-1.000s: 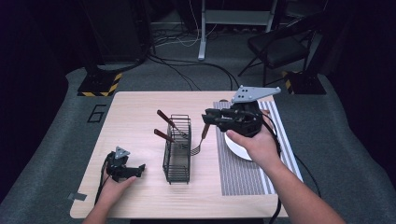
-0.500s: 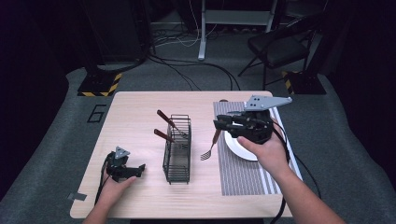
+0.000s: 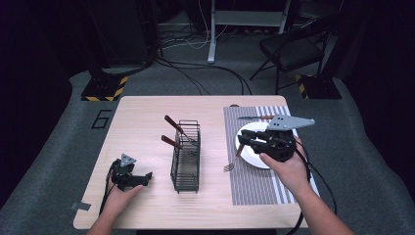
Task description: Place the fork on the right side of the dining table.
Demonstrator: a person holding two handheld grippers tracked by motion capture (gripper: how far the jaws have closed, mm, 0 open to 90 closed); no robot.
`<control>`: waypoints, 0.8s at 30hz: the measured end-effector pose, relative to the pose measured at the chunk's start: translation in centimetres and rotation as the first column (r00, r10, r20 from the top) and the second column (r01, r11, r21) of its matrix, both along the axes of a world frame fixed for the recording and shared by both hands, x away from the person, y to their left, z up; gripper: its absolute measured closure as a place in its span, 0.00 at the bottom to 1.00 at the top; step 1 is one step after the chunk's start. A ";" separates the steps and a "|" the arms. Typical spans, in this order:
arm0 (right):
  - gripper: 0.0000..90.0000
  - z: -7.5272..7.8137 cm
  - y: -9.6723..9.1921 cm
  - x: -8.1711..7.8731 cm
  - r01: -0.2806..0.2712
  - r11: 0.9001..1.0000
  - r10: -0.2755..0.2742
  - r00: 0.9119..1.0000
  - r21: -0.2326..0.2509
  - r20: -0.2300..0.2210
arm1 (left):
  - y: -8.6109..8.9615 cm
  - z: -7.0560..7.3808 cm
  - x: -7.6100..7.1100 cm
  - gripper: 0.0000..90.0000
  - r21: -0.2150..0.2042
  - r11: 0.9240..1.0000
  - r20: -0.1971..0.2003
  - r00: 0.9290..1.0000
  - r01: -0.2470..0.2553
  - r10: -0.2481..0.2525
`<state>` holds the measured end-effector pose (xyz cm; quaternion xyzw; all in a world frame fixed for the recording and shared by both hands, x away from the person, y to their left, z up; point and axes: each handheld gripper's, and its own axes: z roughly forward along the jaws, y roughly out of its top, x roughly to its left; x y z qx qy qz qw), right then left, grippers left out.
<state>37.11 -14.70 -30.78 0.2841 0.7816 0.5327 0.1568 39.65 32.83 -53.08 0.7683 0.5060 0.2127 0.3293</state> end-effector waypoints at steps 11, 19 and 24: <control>0.82 -2.3 -2.0 -0.2 0.050 0.999 -0.050 0.999 -0.003 -0.010 | 0.0 0.0 0.0 0.00 0.000 1.000 0.000 1.000 -0.001 0.001; 0.82 -3.9 -3.0 -0.3 0.073 0.997 -0.073 0.997 0.000 -0.027 | 0.0 0.0 0.0 0.00 -0.001 1.000 0.000 1.000 -0.004 0.004; 0.82 -4.6 -3.4 -0.2 0.082 0.997 -0.082 0.996 0.002 -0.035 | 0.0 0.0 0.0 0.00 -0.001 1.000 0.000 1.000 -0.005 0.005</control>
